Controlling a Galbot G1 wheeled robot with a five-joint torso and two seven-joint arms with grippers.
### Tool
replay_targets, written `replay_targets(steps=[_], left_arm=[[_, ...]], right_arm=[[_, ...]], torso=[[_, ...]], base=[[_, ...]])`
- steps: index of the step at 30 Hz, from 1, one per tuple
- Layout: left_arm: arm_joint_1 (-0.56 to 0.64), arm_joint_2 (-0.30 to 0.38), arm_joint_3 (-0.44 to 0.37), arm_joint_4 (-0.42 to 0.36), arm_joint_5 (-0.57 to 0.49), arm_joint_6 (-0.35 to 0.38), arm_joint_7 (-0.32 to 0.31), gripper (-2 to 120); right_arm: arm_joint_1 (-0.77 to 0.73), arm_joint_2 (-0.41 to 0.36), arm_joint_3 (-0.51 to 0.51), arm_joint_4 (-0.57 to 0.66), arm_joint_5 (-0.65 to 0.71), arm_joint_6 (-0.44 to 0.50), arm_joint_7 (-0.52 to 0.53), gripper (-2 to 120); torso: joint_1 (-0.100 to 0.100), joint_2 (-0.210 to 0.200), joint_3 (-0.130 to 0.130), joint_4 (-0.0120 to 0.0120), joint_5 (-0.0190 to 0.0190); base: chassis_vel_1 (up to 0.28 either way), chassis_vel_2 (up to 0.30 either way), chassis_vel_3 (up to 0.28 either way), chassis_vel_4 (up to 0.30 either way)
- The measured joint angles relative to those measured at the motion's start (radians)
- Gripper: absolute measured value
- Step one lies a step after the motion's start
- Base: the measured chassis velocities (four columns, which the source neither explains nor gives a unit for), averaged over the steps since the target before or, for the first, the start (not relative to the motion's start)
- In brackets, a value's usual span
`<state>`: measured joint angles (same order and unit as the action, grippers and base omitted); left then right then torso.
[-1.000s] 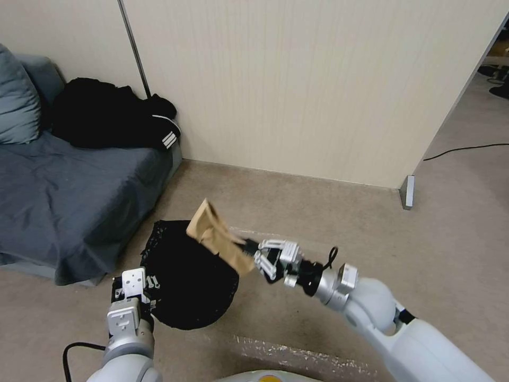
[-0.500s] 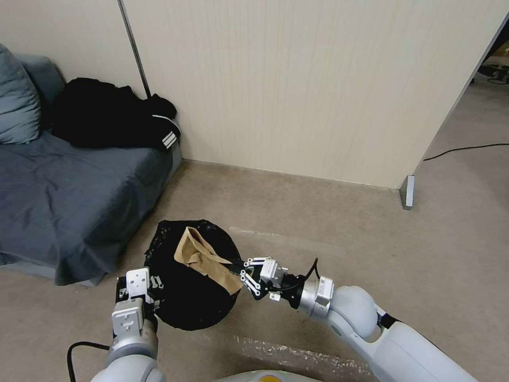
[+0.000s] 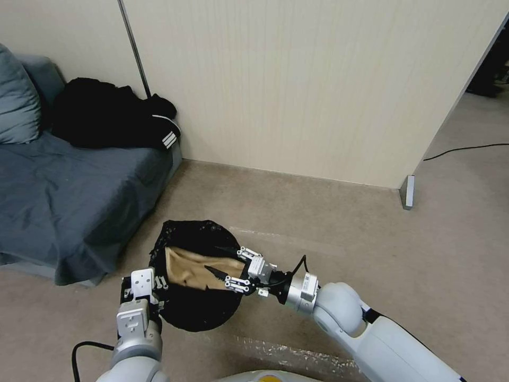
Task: Pick up the trash bin, then pick up the garbage from the floor and place it into the trash bin.
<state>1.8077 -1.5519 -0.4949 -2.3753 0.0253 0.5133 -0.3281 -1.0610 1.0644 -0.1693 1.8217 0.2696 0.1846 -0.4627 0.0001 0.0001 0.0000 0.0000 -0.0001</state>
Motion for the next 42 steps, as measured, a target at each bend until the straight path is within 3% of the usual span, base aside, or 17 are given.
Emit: replay_targets(steps=[1,6,8,11,20,30,39,42], left_arm=[[0.0,-0.001,0.002,0.001,0.002,0.0,0.0,3],[0.003,-0.003,0.004,0.001,0.008,0.0,0.001,3],[0.005,-0.004,0.003,0.001,0.01,0.0,0.001,3],[0.006,-0.006,0.003,0.001,0.012,0.0,0.001,3],[0.005,-0.005,-0.005,0.0,0.012,-0.001,0.001,3],[-0.012,-0.001,-0.008,0.024,0.012,-0.002,0.003,3],[-0.024,0.006,-0.026,0.037,0.006,-0.003,0.011,3],[-0.029,0.012,-0.035,0.045,0.003,-0.011,0.016,3]], right_arm=[[-0.001,0.002,-0.004,0.0,-0.002,0.0,-0.001,71],[0.009,0.014,-0.016,-0.006,-0.003,0.0,-0.004,83],[0.018,0.018,-0.019,-0.006,0.0,-0.001,-0.006,96],[0.021,0.016,-0.019,-0.006,0.002,-0.002,-0.007,100],[0.008,0.004,-0.003,0.008,0.002,-0.002,-0.011,100],[-0.051,-0.043,0.093,0.101,0.008,-0.001,-0.026,100],[-0.119,-0.087,0.224,0.248,0.057,0.003,-0.034,100],[-0.178,-0.095,0.312,0.336,0.096,0.006,-0.019,100]], torso=[[0.0,0.0,0.0,-0.0001,0.0],[0.0,0.0,0.0,0.0,0.0001],[0.0,0.0,0.0,0.0001,0.0001],[0.0,0.0,0.0,0.0,0.0001],[0.0,0.0,0.0,0.0001,0.0002],[0.0,0.0,0.0,-0.0001,0.0001],[0.0,0.0,0.0,0.0001,0.0002],[0.0,0.0,0.0,0.0,0.0001]], base=[[0.0,0.0,0.0,0.0],[0.0,0.0,0.0,0.0],[0.0,0.0,0.0,0.0],[0.0,0.0,0.0,0.0],[0.0,0.0,0.0,0.0],[0.0,0.0,0.0,0.0],[0.0,0.0,0.0,0.0],[0.0,0.0,0.0,0.0]])
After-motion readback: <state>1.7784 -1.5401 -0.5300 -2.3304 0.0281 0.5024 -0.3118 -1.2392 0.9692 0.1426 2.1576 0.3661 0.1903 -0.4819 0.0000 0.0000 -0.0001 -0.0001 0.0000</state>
